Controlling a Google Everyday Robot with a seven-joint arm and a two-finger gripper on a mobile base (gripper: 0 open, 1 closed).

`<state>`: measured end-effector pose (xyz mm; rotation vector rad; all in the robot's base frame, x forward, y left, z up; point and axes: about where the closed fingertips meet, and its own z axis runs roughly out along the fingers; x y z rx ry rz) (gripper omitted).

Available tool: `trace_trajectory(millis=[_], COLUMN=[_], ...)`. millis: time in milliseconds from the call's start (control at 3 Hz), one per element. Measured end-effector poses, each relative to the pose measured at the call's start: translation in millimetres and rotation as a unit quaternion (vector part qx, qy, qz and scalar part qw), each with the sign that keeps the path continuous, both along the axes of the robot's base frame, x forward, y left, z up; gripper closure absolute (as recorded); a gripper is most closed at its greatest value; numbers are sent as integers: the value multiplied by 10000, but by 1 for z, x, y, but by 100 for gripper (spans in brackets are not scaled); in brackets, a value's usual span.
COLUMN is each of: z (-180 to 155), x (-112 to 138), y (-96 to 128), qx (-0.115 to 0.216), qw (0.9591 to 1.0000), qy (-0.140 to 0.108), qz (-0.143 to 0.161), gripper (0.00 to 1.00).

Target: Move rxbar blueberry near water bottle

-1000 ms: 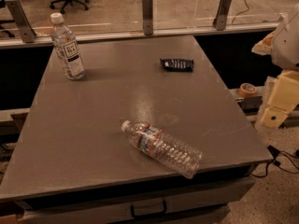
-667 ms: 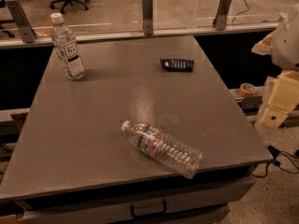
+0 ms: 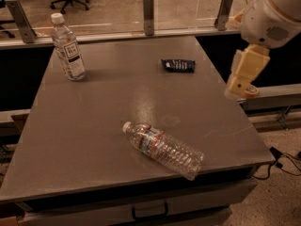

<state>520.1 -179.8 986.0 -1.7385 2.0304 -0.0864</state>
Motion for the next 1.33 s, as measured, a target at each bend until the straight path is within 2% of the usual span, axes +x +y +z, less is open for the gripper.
trace_trajectory(millis=[333, 667, 1000, 1333], z=[4, 4, -5, -33], x=[82, 81, 87, 116], y=[33, 33, 27, 18], qx=[467, 465, 645, 1216], qw=[9978, 9979, 9972, 9915], qy=[-413, -408, -376, -369], qz=[204, 205, 8, -267], gripper=[0, 0, 0, 0])
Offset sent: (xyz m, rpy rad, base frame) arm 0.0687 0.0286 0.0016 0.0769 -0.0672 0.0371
